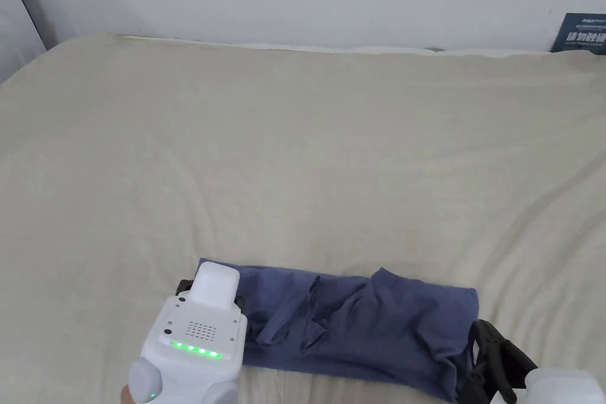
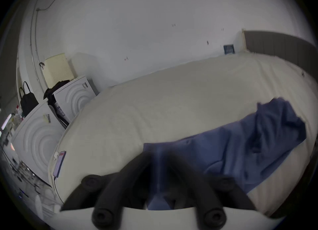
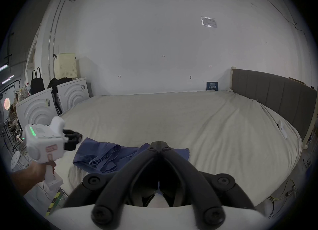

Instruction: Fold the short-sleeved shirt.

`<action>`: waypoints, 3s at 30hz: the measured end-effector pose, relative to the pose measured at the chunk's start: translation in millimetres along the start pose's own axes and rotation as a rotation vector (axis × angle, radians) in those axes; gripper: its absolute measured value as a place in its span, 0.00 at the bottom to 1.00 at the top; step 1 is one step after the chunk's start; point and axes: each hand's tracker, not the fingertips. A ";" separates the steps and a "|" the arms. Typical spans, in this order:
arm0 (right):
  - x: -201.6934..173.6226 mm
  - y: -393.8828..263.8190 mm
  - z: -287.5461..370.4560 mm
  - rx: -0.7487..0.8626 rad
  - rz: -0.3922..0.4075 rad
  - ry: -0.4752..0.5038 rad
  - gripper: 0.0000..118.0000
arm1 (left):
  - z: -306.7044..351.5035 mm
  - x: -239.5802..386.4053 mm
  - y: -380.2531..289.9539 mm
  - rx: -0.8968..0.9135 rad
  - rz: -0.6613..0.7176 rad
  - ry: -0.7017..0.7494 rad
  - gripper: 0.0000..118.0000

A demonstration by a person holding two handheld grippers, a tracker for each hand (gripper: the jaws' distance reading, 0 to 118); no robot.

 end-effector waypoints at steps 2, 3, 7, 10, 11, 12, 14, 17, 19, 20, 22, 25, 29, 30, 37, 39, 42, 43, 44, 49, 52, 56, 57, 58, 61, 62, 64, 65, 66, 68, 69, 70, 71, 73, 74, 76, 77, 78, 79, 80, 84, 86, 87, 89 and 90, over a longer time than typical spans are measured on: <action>2.9 -0.6 -0.6 -0.003 -0.006 -0.004 0.01 | -15.1 13.2 -4.2 -0.006 -0.045 -0.107 0.00; 4.5 -0.9 -1.2 -0.003 -0.006 -0.009 0.01 | -18.5 27.8 -8.2 -0.023 -0.068 -0.122 0.00; 12.4 -1.7 -3.0 -0.014 -0.006 -0.026 0.01 | -9.2 75.9 -15.1 0.003 -0.170 -0.200 0.00; 16.8 -0.6 -2.2 -0.014 -0.004 -0.040 0.01 | -3.0 100.3 -6.3 0.026 -0.225 -0.242 0.00; 17.9 -0.1 -2.1 -0.015 -0.005 -0.040 0.01 | -2.7 104.8 -1.7 0.037 -0.235 -0.254 0.00; 17.8 -0.3 -1.7 -0.016 -0.004 -0.044 0.01 | -0.7 109.8 2.6 0.043 -0.243 -0.270 0.00; 17.6 0.1 -1.8 -0.017 0.001 -0.048 0.01 | 2.6 118.4 10.8 0.062 -0.220 -0.352 0.00; 14.9 2.0 -3.2 -0.018 0.004 -0.048 0.01 | 11.6 116.5 19.7 0.059 -0.156 -0.490 0.00; 11.1 5.6 -2.0 -0.012 0.005 -0.044 0.01 | 28.4 106.5 23.8 0.100 -0.067 -0.486 0.00; 8.9 7.6 0.0 -0.007 0.007 -0.043 0.01 | 39.0 94.0 24.6 0.128 0.003 -0.478 0.00; 4.4 10.9 4.8 0.017 0.010 -0.028 0.01 | 67.4 52.4 21.8 0.222 0.171 -0.439 0.00; -6.2 13.7 10.8 0.074 0.030 -0.005 0.01 | 111.5 -8.4 5.7 0.361 0.302 -0.253 0.00; -23.7 16.1 15.2 0.138 0.072 0.011 0.01 | 148.6 -63.5 -23.7 0.454 0.392 -0.017 0.00; -27.7 16.5 15.1 0.137 0.074 0.014 0.01 | 149.7 -74.4 -27.5 0.432 0.411 -0.048 0.00; -37.8 18.6 20.4 0.132 0.066 0.046 0.01 | 121.8 -82.4 -24.4 0.307 0.442 -0.078 0.00; -38.2 16.6 21.3 0.128 0.067 0.047 0.01 | 99.5 -87.0 -26.1 0.229 0.506 -0.213 0.15; -36.9 11.4 21.2 0.101 0.058 0.056 0.01 | 44.2 -79.6 -26.6 0.016 0.496 -0.344 1.00; -36.6 9.2 20.9 0.095 0.062 0.055 0.01 | 27.8 -74.5 -27.9 -0.039 0.482 -0.335 1.00; -35.9 7.9 20.6 0.088 0.068 0.053 0.01 | 16.6 -71.3 -27.7 -0.021 0.485 -0.327 1.00; -24.9 4.5 22.3 0.062 0.061 0.040 0.01 | -41.2 -59.7 -40.7 -0.169 0.432 -0.310 0.99; -17.3 2.1 23.4 0.055 0.066 0.016 0.01 | -47.4 -51.7 -46.1 -0.203 0.470 -0.364 0.89; -8.1 -1.6 13.2 0.034 0.004 0.002 0.01 | -24.3 -42.1 -42.0 -0.161 0.460 -0.361 0.10; -7.9 -1.8 10.1 0.028 -0.001 -0.002 0.01 | -21.0 -43.5 -39.6 -0.155 0.424 -0.327 0.10; -8.2 -1.5 8.3 0.027 -0.002 -0.001 0.01 | -19.4 -45.7 -40.0 -0.171 0.434 -0.345 0.10; -12.4 2.3 7.7 0.036 0.011 0.003 0.01 | -8.5 -67.3 -37.1 -0.106 0.466 -0.311 0.10; -13.4 3.5 7.4 0.038 0.014 0.005 0.01 | -5.2 -73.4 -35.1 -0.093 0.453 -0.294 0.10; -17.1 5.9 6.0 0.042 0.020 0.012 0.01 | 10.8 -89.7 -28.5 -0.084 0.443 -0.271 0.10; -18.7 6.6 4.7 0.043 0.021 0.013 0.01 | 14.6 -100.0 -28.3 -0.083 0.452 -0.270 0.10; -20.3 7.2 3.4 0.043 0.020 0.017 0.01 | 20.0 -113.7 -27.4 -0.048 0.436 -0.221 0.10; -23.7 6.8 2.0 0.046 0.016 0.026 0.01 | 28.4 -139.4 -27.5 -0.026 0.367 -0.132 0.10; -25.6 6.9 1.7 0.045 0.016 0.032 0.01 | 32.8 -152.6 -29.4 -0.023 0.341 -0.085 0.10; -27.7 6.5 2.0 0.044 0.017 0.037 0.01 | 37.0 -164.9 -33.0 -0.027 0.338 -0.072 0.10; -29.2 6.0 2.7 0.046 0.018 0.041 0.01 | 39.0 -176.4 -34.1 -0.022 0.321 -0.063 0.10; -32.5 4.9 4.4 0.045 0.017 0.052 0.01 | 47.9 -186.9 -32.6 -0.015 0.248 -0.027 0.10; -33.9 4.4 4.9 0.045 0.017 0.056 0.01 | 51.9 -185.1 -29.5 -0.024 0.225 -0.008 0.10; -36.5 3.8 6.3 0.044 0.019 0.064 0.01 | 63.2 -171.5 -19.6 -0.008 0.181 -0.005 0.10; -37.2 3.5 6.8 0.045 0.019 0.066 0.01 | 68.8 -162.7 -14.2 0.017 0.155 -0.017 0.10; -37.4 3.4 7.5 0.047 0.016 0.066 0.01 | 76.2 -145.1 -5.8 0.045 0.113 -0.047 0.10; -37.0 3.4 8.5 0.047 0.011 0.068 0.01 | 83.7 -125.6 4.2 0.068 0.078 -0.059 0.10; -36.3 3.5 9.5 0.046 0.008 0.070 0.01 | 89.3 -107.9 12.2 0.086 0.065 -0.078 0.10; -30.0 2.0 16.6 0.056 0.010 0.062 0.01 | 102.4 -26.4 38.1 0.130 -0.015 -0.276 0.10; -23.6 1.3 19.1 0.055 0.010 0.053 0.01 | 97.1 17.4 44.8 0.116 -0.067 -0.294 0.10; -18.9 0.2 20.4 0.056 0.004 0.046 0.01 | 88.9 41.7 45.8 0.093 -0.102 -0.325 0.10; -11.2 -2.1 21.1 0.049 -0.005 0.035 0.01 | 71.5 80.1 42.8 0.045 -0.164 -0.385 0.10; -7.2 -4.0 21.5 0.046 -0.009 0.024 0.01 | 60.4 98.6 38.7 0.006 -0.201 -0.405 0.10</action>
